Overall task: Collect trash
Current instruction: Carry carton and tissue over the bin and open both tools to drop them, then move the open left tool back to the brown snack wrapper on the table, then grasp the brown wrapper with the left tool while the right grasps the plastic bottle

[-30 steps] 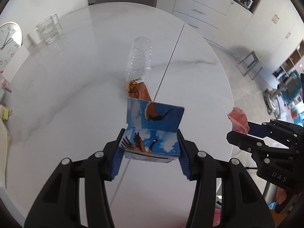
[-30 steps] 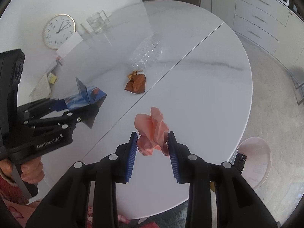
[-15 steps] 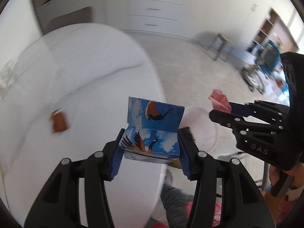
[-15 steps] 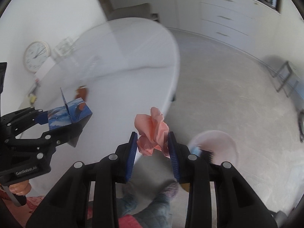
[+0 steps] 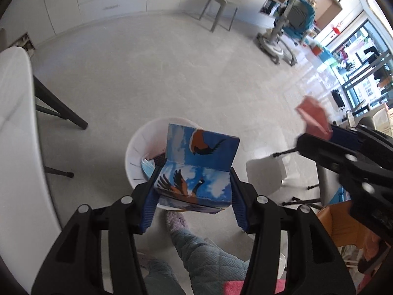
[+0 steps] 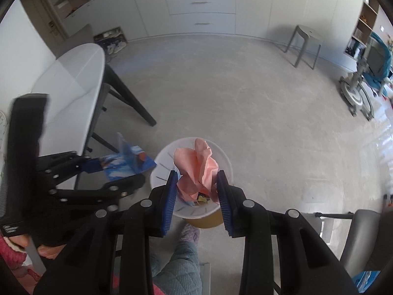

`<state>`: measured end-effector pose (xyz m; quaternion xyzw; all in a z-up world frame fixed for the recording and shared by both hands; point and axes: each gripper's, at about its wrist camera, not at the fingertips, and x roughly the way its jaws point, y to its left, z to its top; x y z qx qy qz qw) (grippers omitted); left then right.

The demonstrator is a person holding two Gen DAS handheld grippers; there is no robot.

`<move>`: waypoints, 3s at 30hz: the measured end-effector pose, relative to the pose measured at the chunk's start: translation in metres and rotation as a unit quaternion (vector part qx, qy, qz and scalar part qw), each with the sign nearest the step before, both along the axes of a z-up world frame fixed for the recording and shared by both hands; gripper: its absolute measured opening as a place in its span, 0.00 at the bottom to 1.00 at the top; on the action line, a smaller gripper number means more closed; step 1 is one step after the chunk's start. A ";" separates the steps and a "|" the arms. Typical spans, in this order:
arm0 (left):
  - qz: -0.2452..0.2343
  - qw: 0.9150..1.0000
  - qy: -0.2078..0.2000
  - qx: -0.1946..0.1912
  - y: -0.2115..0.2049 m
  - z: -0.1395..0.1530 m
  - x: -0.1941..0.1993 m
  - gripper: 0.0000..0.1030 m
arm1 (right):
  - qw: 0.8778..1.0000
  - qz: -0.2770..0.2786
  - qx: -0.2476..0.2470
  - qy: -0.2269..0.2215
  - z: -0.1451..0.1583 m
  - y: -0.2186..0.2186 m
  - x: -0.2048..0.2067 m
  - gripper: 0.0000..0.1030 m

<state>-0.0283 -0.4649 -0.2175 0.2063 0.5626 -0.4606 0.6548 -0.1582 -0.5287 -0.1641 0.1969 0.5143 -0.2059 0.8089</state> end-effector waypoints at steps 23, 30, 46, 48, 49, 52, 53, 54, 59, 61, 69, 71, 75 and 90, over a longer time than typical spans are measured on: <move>0.055 0.997 -0.060 0.016 0.054 0.058 0.001 0.88 | 0.999 0.016 0.031 -0.026 -0.030 0.006 0.002 0.33; 0.144 0.986 -0.072 0.031 0.147 0.080 0.016 0.90 | 0.998 0.047 0.045 0.005 -0.092 0.028 0.043 0.46; 0.334 0.938 -0.087 0.024 0.315 0.092 0.089 0.91 | 0.999 0.034 -0.015 -0.021 -0.028 0.086 0.088 0.96; 0.359 0.929 -0.088 0.023 0.330 0.090 0.101 0.91 | 0.998 0.036 -0.012 -0.043 -0.007 0.099 0.092 0.98; 0.372 0.924 -0.086 0.023 0.339 0.089 0.107 0.91 | 0.998 0.040 -0.009 -0.053 0.003 0.107 0.096 0.98; 0.413 0.908 -0.071 0.018 0.360 0.083 0.131 0.91 | 0.996 0.057 -0.001 -0.072 0.027 0.127 0.112 0.98; 0.423 0.904 -0.069 0.018 0.367 0.081 0.139 0.91 | 0.995 0.064 0.001 -0.077 0.036 0.135 0.121 0.98; 0.430 0.900 -0.065 0.022 0.373 0.077 0.148 0.91 | 0.994 0.070 0.004 -0.081 0.040 0.140 0.127 0.98; 0.449 0.891 -0.060 0.039 0.381 0.053 0.190 0.91 | 0.987 0.123 0.012 -0.098 0.058 0.176 0.172 0.98; 0.451 0.890 -0.059 0.047 0.382 0.042 0.202 0.91 | 0.984 0.150 0.010 -0.098 0.060 0.192 0.191 0.98; 0.463 0.884 -0.033 0.058 0.377 -0.005 0.243 0.87 | 0.974 0.211 0.018 -0.076 0.043 0.229 0.251 0.98; 0.460 0.885 -0.027 0.070 0.375 -0.017 0.251 0.79 | 0.972 0.223 0.014 -0.069 0.038 0.237 0.264 0.98; 0.460 0.884 -0.023 0.084 0.375 -0.033 0.263 0.67 | 0.968 0.243 0.017 -0.052 0.027 0.247 0.282 0.98; 0.450 0.885 -0.083 0.086 0.384 -0.018 0.255 0.29 | 0.954 0.295 0.013 -0.048 0.022 0.292 0.317 0.98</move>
